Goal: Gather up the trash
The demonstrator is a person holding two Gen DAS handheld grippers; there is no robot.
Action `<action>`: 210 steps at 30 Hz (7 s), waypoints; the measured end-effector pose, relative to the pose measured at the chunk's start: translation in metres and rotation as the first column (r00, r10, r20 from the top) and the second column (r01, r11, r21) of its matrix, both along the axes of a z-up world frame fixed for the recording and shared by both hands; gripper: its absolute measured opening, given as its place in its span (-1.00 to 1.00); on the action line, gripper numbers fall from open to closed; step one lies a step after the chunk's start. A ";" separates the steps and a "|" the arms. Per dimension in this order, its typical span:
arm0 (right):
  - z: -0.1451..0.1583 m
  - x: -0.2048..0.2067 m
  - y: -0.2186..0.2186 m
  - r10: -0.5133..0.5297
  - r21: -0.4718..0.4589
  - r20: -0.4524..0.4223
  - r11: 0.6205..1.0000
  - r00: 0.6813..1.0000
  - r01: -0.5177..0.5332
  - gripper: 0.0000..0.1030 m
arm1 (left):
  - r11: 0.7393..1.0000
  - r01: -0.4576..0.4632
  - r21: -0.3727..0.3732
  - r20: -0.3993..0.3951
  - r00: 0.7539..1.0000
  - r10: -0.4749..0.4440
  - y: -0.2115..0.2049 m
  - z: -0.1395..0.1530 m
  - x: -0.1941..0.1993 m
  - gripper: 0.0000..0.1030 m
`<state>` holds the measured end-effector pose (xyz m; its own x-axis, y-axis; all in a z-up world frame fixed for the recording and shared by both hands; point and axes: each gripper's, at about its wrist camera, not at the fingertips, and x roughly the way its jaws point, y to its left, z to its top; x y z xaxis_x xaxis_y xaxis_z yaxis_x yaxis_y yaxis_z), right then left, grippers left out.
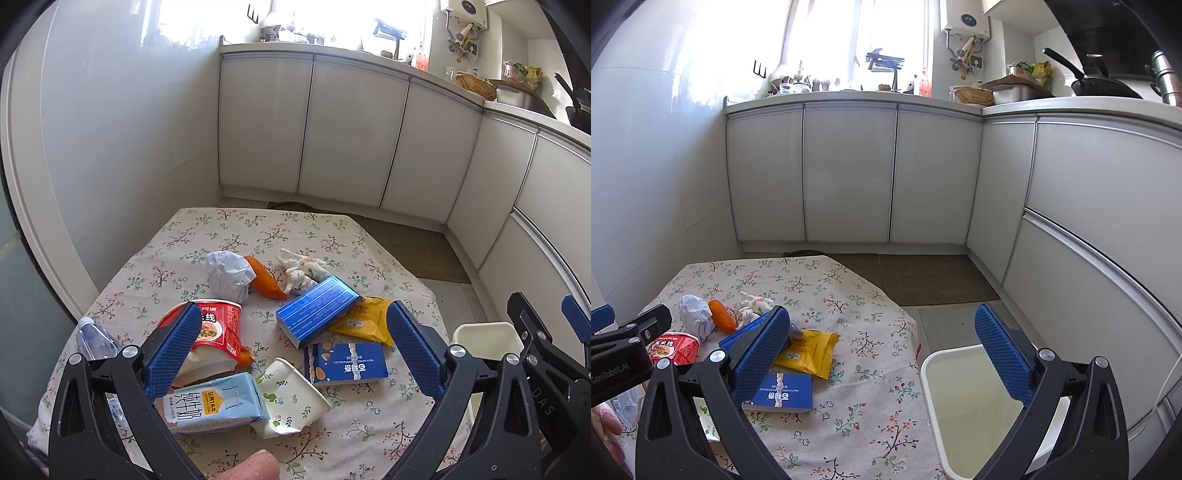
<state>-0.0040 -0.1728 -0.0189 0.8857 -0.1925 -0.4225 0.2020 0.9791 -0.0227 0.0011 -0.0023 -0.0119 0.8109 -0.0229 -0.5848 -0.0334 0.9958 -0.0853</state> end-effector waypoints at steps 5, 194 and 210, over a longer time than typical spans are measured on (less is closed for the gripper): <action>0.001 -0.001 0.001 0.002 0.003 -0.001 1.000 1.000 -0.002 0.89 | 1.000 0.001 -0.001 -0.004 1.000 -0.001 0.000 -0.001 0.001 0.86; 0.006 -0.045 -0.281 -0.591 0.029 -0.128 0.801 0.797 0.599 0.87 | 0.817 0.503 -0.283 -0.206 0.800 -0.564 -0.268 -0.021 0.071 0.73; 0.003 -0.007 -0.208 -0.445 -0.096 -0.130 0.895 0.886 0.436 0.87 | 0.925 0.380 0.015 -0.162 0.914 -0.372 -0.205 -0.020 0.066 0.86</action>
